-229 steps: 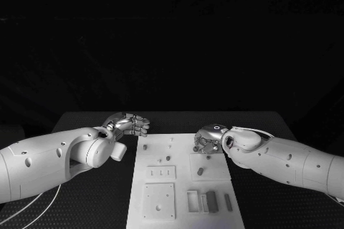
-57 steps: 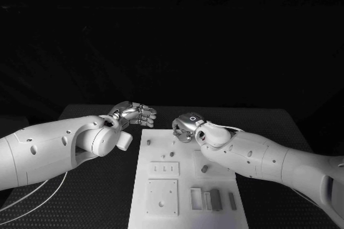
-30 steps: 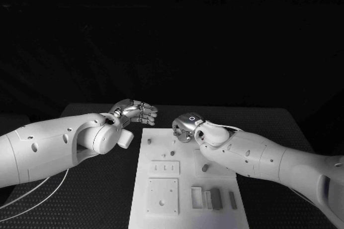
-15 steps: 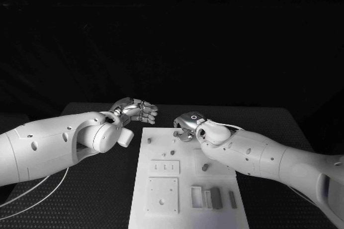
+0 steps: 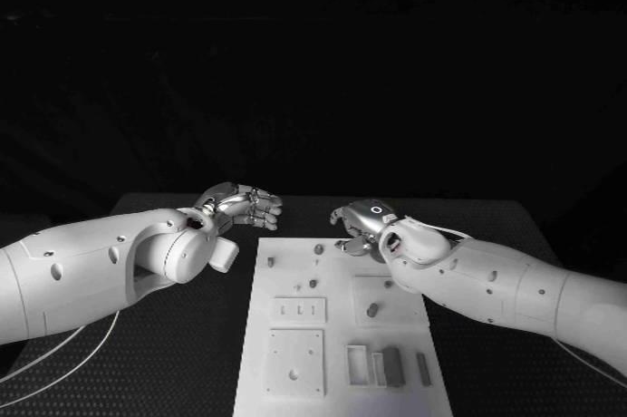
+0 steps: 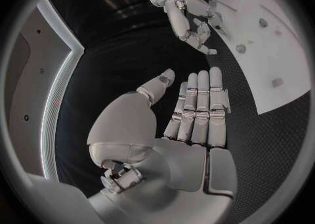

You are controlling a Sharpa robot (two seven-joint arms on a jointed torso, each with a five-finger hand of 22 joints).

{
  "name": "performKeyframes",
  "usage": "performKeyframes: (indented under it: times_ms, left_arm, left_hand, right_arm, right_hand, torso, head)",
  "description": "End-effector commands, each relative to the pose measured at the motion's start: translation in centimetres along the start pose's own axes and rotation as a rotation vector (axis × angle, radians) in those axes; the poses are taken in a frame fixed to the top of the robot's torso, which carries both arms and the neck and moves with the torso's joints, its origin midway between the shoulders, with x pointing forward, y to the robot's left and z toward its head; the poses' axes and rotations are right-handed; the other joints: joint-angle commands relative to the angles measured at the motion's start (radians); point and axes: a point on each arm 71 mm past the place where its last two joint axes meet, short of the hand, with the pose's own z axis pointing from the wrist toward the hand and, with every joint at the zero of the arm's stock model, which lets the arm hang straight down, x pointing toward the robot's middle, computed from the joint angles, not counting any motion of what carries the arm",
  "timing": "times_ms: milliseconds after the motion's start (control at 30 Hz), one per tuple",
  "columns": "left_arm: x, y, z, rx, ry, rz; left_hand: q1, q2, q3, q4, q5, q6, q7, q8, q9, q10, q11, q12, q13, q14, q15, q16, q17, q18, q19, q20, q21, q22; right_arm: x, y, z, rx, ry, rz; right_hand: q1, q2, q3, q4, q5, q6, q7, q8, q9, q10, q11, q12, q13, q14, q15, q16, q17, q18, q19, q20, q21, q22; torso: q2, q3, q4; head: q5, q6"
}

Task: Assemble the parts on the task board

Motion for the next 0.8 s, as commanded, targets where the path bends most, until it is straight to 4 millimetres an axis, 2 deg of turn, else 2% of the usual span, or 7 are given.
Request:
performKeyframes:
  times_ms: [33,100,167,300,433,600,800]
  left_arm:
    - [-0.4,-0.1,-0.1,0.018,-0.007,0.006]
    - [-0.6,-0.4,-0.1,0.058,0.006,0.074]
    - [-0.8,-0.5,-0.2,0.092,0.018,0.132]
    - [-1.0,-0.5,-0.1,0.086,0.017,0.118]
    - [-1.3,-0.4,0.0,0.078,0.008,0.095]
    - [-1.5,-0.2,0.0,0.069,0.003,0.083]
    - [-1.6,-0.1,-0.1,0.066,0.001,0.083]
  left_hand:
    - [-0.001,-0.007,-0.001,-0.005,0.002,0.006,0.004,-0.004,-0.001,0.004,0.005,-0.004,0.001,0.007,-0.003,-0.005,0.002,0.021,0.001,-0.005,0.003,0.002]
    - [-0.001,-0.008,-0.001,-0.005,0.002,0.006,0.005,-0.004,-0.001,0.004,0.005,-0.004,0.002,0.007,-0.003,-0.006,0.002,0.021,0.001,-0.004,0.003,0.002]
    - [-0.008,-0.019,-0.006,-0.003,0.002,0.001,0.007,-0.008,-0.003,0.004,0.006,-0.006,0.002,0.007,-0.003,-0.008,0.005,0.020,0.000,-0.004,0.002,0.003]
    - [-0.011,-0.023,-0.008,-0.001,0.002,0.000,0.008,-0.009,-0.003,0.004,0.006,-0.007,0.003,0.007,-0.003,-0.010,0.006,0.020,0.000,-0.004,0.002,0.004]
    - [-0.010,-0.023,-0.007,-0.001,0.002,0.001,0.007,-0.009,-0.003,0.004,0.006,-0.008,0.003,0.008,-0.003,-0.010,0.007,0.021,0.000,-0.004,0.002,0.004]
    - [-0.009,-0.022,-0.006,0.000,0.002,0.001,0.007,-0.009,-0.003,0.005,0.005,-0.008,0.004,0.009,-0.003,-0.011,0.008,0.021,0.001,-0.005,0.002,0.004]
    - [-0.009,-0.022,-0.006,0.000,0.002,0.002,0.007,-0.009,-0.002,0.006,0.005,-0.008,0.004,0.009,-0.003,-0.011,0.009,0.021,0.001,-0.005,0.002,0.005]
  right_arm:
    - [-0.8,-1.7,-1.2,0.011,0.032,0.043]
    - [-1.1,-3.1,-2.4,0.017,0.076,0.069]
    - [-1.4,-4.0,-3.1,0.020,0.108,0.073]
    - [-1.8,-5.5,-4.4,0.026,0.153,0.084]
    - [-2.0,-6.5,-5.2,0.041,0.168,0.080]
    - [-1.8,-7.5,-5.6,0.056,0.196,0.074]
    - [-1.1,-8.2,-5.6,0.077,0.217,0.070]
  right_hand:
    - [0.016,0.003,0.000,0.006,0.003,0.030,0.001,0.013,0.005,0.005,-0.004,0.006,0.000,0.007,0.000,0.005,0.003,0.048,0.009,0.000,-0.001,0.017]
    - [0.007,-0.013,-0.008,0.008,0.003,0.034,-0.001,0.017,0.007,0.006,-0.006,0.006,-0.001,0.006,-0.003,0.006,0.002,0.048,0.008,0.001,0.000,0.018]
    - [-0.003,-0.025,-0.018,0.010,0.003,0.032,-0.001,0.017,0.007,0.006,-0.006,0.007,-0.001,0.006,-0.003,0.006,0.002,0.048,0.007,0.002,0.000,0.018]
    - [-0.007,-0.023,-0.025,0.010,0.003,0.037,-0.003,0.020,0.008,0.005,-0.007,0.007,-0.002,0.004,-0.004,0.007,0.001,0.048,0.005,0.002,0.000,0.019]
    - [-0.009,-0.020,-0.030,0.010,0.003,0.044,-0.005,0.026,0.011,0.004,-0.009,0.007,-0.002,0.000,-0.006,0.008,-0.001,0.048,0.002,0.002,0.000,0.019]
    - [-0.007,-0.015,-0.031,0.009,0.003,0.052,-0.008,0.031,0.014,0.004,-0.012,0.008,-0.003,-0.001,-0.008,0.009,-0.002,0.048,0.000,0.002,0.000,0.019]
    - [-0.006,-0.010,-0.032,0.009,0.003,0.057,-0.010,0.035,0.015,0.005,-0.014,0.009,-0.003,-0.002,-0.010,0.010,-0.002,0.048,-0.001,0.002,0.000,0.019]
  torso:
    - [-0.001,0.0001,-0.0031]
    - [-0.001,-0.0003,-0.0053]
    - [-0.001,0.0000,-0.0089]
    - [-0.005,0.0021,-0.0185]
    - [-0.007,0.0044,-0.0238]
    - [-0.004,0.0045,-0.0192]
    - [-0.004,0.0027,-0.0207]
  head:
    - [-0.005,0.009]
    - [-0.007,0.011]
    - [-0.009,0.021]
    - [-0.002,0.021]
    - [0.002,0.020]
    - [0.000,0.018]
    - [0.003,0.018]
